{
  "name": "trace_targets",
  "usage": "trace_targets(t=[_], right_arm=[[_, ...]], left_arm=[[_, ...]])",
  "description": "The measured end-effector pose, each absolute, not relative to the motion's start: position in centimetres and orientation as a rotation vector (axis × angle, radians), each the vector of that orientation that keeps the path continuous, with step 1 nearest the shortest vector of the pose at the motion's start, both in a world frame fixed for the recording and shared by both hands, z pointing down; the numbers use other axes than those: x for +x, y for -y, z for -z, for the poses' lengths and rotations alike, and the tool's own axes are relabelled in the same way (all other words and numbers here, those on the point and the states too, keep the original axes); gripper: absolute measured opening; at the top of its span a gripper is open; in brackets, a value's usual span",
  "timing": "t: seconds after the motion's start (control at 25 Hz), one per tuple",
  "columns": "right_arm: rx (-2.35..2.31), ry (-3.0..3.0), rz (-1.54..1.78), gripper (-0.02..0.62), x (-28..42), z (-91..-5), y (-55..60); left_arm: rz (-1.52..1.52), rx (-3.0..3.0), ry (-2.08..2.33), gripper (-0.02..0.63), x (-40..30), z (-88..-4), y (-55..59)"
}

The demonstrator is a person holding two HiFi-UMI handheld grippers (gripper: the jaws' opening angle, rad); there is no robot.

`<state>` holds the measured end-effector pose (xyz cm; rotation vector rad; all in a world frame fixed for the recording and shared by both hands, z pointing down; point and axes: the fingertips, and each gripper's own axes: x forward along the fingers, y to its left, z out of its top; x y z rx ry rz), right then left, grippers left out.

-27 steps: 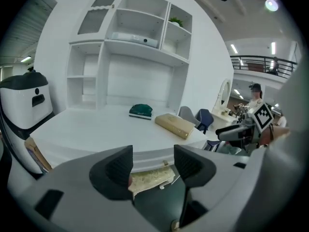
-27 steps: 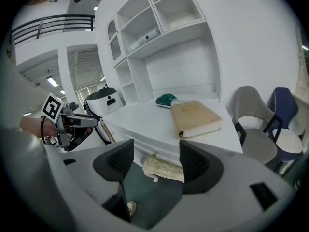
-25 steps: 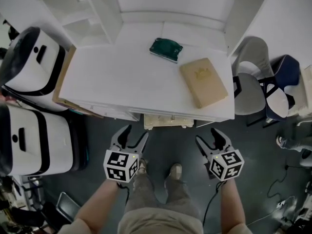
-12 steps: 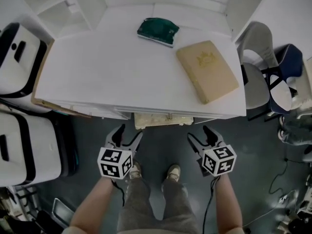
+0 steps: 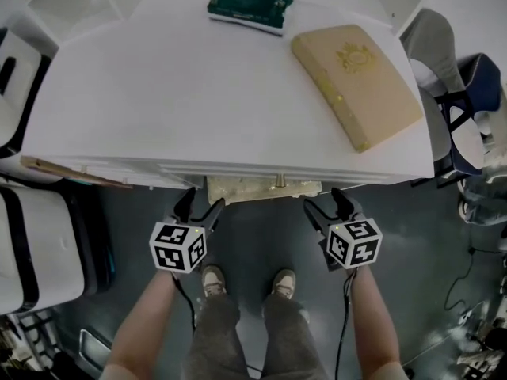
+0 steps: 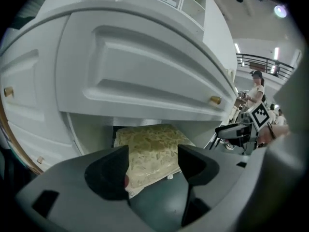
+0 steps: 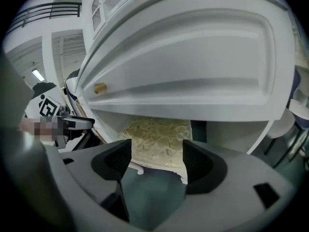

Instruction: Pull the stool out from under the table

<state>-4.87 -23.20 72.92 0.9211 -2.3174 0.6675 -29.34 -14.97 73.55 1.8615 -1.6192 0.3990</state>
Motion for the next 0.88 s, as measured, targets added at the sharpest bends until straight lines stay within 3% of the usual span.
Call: trace_targets(t=[0.44, 0.88], right_arm=[[1.002, 2.341, -0.745, 0.362, -4.7, -82.5, 27.2], [0.991, 2.456, -0.806, 0.420, -4.4, -86.7, 32.5]], left_arm=[[-0.244, 1.854, 1.575, 0.342, -29.9, -82.9, 18.0], [-0.058, 1.780, 1.601, 0.391, -31.9, -86.6, 22.0]])
